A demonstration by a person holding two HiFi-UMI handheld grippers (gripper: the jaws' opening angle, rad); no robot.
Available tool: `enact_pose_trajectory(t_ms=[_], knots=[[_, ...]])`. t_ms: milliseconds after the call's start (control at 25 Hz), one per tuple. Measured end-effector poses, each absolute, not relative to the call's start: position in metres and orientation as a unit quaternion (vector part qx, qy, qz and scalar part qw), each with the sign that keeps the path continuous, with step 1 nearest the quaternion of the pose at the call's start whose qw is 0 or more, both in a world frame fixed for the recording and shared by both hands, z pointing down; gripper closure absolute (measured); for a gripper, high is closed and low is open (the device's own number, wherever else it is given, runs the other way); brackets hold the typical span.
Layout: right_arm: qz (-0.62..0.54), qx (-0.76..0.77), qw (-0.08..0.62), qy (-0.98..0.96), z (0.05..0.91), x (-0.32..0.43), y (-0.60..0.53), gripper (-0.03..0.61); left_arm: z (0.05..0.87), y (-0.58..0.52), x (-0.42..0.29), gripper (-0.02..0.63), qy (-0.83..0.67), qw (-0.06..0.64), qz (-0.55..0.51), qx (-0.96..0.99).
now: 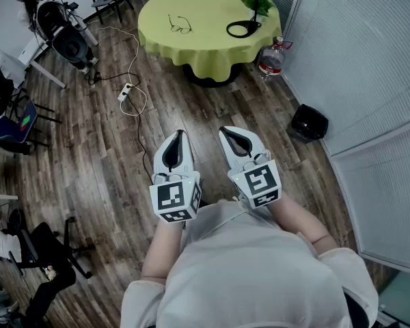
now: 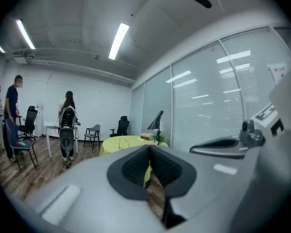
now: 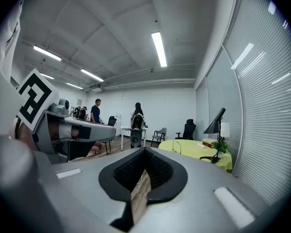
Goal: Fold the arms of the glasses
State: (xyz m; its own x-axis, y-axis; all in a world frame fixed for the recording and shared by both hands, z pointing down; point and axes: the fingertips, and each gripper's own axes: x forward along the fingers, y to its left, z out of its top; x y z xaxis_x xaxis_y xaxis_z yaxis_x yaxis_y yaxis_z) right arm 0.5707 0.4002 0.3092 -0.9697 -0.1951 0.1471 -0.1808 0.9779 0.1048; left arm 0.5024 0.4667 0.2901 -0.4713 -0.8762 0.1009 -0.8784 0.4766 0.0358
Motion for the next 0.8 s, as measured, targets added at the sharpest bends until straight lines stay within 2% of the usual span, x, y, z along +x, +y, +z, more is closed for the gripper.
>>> enact_pose_trajectory(t_ms=[520, 800], knots=[[-0.032, 0.099, 0.078, -0.992, 0.315, 0.567, 0.375, 0.58, 0.3, 0.442, 0.501, 0.607, -0.855, 0.065, 0.022, 0.513], [-0.012, 0.097, 0.095, -0.991, 0.333, 0.54, 0.361, 0.58, 0.314, 0.428, 0.476, 0.607, -0.85, 0.082, 0.032, 0.52]])
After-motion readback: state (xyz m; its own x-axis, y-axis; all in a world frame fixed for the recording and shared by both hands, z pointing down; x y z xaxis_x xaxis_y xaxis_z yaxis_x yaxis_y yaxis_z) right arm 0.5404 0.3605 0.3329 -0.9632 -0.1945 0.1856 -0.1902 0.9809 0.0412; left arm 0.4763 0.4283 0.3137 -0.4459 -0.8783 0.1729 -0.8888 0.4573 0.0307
